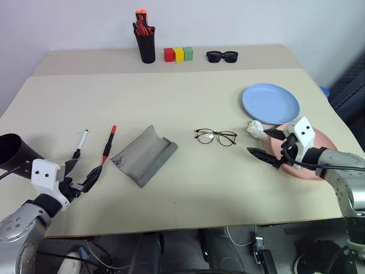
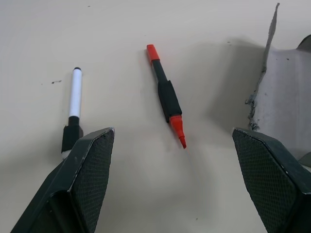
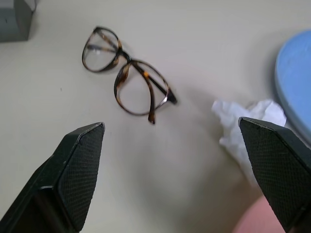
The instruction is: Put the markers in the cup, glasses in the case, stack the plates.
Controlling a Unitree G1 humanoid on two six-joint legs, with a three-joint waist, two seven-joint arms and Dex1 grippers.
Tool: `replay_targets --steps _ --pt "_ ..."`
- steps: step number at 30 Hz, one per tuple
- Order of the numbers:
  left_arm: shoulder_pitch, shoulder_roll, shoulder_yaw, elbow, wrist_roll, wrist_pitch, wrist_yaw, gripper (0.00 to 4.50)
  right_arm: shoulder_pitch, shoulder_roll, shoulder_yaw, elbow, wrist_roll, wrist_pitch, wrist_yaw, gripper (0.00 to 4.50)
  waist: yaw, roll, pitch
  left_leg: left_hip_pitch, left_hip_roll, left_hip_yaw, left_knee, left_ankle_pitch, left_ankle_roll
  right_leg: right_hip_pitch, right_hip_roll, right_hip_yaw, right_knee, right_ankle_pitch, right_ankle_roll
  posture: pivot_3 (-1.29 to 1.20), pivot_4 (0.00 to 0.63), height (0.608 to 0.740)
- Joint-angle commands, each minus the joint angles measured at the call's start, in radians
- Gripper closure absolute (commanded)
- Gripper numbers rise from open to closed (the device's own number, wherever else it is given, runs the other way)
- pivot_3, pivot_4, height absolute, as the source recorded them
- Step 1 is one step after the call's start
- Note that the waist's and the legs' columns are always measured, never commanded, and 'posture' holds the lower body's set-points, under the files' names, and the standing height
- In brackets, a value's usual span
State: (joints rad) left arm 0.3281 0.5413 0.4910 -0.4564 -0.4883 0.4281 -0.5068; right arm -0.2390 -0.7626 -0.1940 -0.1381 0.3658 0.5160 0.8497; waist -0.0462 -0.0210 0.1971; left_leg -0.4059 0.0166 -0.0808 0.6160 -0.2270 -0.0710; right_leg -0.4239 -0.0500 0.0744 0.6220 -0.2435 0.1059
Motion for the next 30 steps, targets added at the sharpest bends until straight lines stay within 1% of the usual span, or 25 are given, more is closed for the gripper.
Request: replay_targets --steps 1,6,13,14,16,19,21,24,26,28,30 --pt "0.002 -0.001 0.004 -0.043 0.005 0.0 0.015 0.55 -0.027 0.011 0.022 0.013 -0.009 -0.039 0.001 0.0 0.002 0.0 0.0 0.0 0.0 0.0 0.0 0.0 0.0 0.0 0.0 0.0 0.0 0.0 0.0 0.0 0.15 0.74" --pt "-0.016 -0.012 -0.006 -0.048 0.009 0.007 0.051 0.55 -0.071 0.027 0.061 0.031 -0.015 -0.061 0.003 0.0 0.003 0.0 0.0 0.0 0.0 0.0 0.0 0.0 0.0 0.0 0.0 0.0 0.001 0.0 0.0 0.0 0.15 0.74" --pt "-0.041 -0.023 -0.025 -0.044 0.042 0.036 0.108 0.55 -0.116 0.079 0.128 -0.001 -0.014 -0.063 -0.007 0.0 0.001 -0.001 0.0 0.001 0.0 -0.001 0.001 0.0 0.0 0.0 0.001 0.0 0.004 0.0 0.0 0.0 0.15 0.74" --pt "-0.069 -0.035 -0.022 -0.047 0.017 0.077 0.141 0.55 -0.122 0.094 0.14 -0.007 -0.013 -0.063 -0.009 0.0 0.002 -0.001 0.0 0.001 0.0 -0.001 0.001 0.0 0.0 0.0 0.001 0.0 0.004 0.0 0.0 0.0 0.15 0.74" --pt "-0.147 -0.049 -0.014 -0.045 -0.025 0.174 0.215 0.01 -0.127 0.125 0.168 -0.032 -0.01 -0.058 -0.017 0.0 0.003 0.0 0.0 0.001 0.0 -0.001 0.002 0.0 0.0 0.0 0.001 0.0 0.006 0.0 0.0 0.0 0.15 0.74" --pt "-0.3 -0.018 -0.082 -0.038 -0.01 0.348 0.295 0.01 -0.133 0.178 0.232 -0.1 -0.003 -0.037 -0.028 0.0 0.006 -0.001 0.0 0.0 0.0 -0.004 0.007 0.0 0.0 0.0 0.002 0.0 0.009 0.0 0.001 0.0 0.15 0.74" --pt "-0.418 -0.029 -0.101 -0.014 -0.017 0.468 0.36 0.01 -0.137 0.212 0.264 -0.171 0.019 -0.003 -0.039 0.0 0.004 -0.001 0.0 -0.001 0.0 -0.004 0.011 0.0 0.0 0.001 0.003 0.0 0.01 0.001 0.003 0.0 0.15 0.74" --pt "-0.556 -0.017 -0.142 0.051 0.009 0.59 0.402 0.01 -0.141 0.257 0.318 -0.247 0.026 0.034 -0.063 0.0 0.001 -0.001 -0.001 -0.001 0.0 -0.004 0.013 0.0 0.0 0.002 0.002 0.0 0.01 0.004 0.007 0.0 0.15 0.74" --pt "-0.649 -0.02 -0.161 0.113 0.023 0.744 0.449 0.01 -0.138 0.28 0.342 -0.272 0.026 0.046 -0.079 0.0 0.001 -0.001 -0.001 -0.001 0.0 -0.004 0.012 0.0 0.0 0.002 0.003 0.0 0.01 0.004 0.008 0.0 0.15 0.74" --pt "-0.713 0.025 -0.208 0.17 0.05 0.858 0.459 0.01 -0.143 0.305 0.367 -0.288 0.024 0.059 -0.093 0.0 -0.001 -0.001 -0.001 0.0 0.0 -0.005 0.012 0.0 0.0 0.002 0.003 0.0 0.01 0.004 0.008 0.0 0.15 0.74" --pt "-0.795 0.031 -0.219 0.242 0.041 0.974 0.443 0.01 -0.15 0.329 0.383 -0.29 0.027 0.061 -0.1 0.0 -0.001 -0.001 -0.001 -0.001 0.0 -0.005 0.011 0.0 0.0 0.001 0.003 0.0 0.011 0.004 0.008 0.0 0.15 0.74"
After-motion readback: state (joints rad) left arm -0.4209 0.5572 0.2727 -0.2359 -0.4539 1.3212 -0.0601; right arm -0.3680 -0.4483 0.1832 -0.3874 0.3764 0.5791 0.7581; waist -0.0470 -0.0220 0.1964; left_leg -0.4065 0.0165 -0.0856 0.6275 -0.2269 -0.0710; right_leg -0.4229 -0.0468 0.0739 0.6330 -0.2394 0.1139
